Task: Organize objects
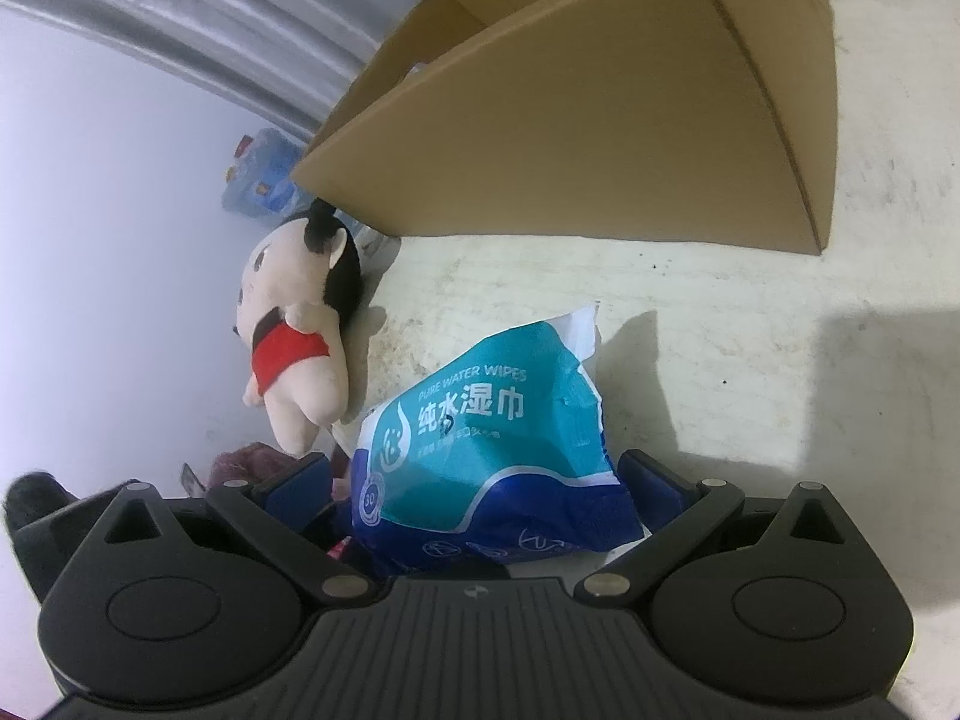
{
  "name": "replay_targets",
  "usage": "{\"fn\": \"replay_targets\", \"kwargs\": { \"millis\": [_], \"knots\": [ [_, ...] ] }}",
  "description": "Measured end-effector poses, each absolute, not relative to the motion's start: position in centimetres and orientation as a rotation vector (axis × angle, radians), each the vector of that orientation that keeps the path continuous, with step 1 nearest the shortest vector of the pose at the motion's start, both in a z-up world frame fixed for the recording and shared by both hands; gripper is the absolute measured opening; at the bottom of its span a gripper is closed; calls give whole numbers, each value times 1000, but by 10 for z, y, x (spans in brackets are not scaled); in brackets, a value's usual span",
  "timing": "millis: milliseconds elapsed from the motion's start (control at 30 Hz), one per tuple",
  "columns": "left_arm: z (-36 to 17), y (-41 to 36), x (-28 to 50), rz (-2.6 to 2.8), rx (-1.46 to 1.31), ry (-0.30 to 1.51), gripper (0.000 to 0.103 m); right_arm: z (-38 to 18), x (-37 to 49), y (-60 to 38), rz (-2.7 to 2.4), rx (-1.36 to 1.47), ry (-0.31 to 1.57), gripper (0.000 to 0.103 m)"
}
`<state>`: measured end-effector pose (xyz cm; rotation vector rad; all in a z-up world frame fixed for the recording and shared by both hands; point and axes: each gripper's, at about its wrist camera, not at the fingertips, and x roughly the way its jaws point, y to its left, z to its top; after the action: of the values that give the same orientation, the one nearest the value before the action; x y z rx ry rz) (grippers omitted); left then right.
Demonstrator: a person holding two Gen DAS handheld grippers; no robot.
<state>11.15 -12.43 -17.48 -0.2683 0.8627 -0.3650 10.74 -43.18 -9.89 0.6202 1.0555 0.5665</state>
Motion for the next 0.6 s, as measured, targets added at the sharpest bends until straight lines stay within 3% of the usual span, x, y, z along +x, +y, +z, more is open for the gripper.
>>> {"fn": "replay_targets", "kwargs": {
  "millis": [267, 400, 600],
  "knots": [
    [-177, -149, 111, -327, -146, 865, 99, -90, 100, -427, 528, 533, 1052, 102],
    [-179, -161, 110, -309, -84, 858, 95, -88, 95, -426, 522, 488, 1047, 90],
    [-186, -191, 105, -246, 97, 839, 84, -80, 88, -421, 528, 414, 1042, 85]
  ]
}}
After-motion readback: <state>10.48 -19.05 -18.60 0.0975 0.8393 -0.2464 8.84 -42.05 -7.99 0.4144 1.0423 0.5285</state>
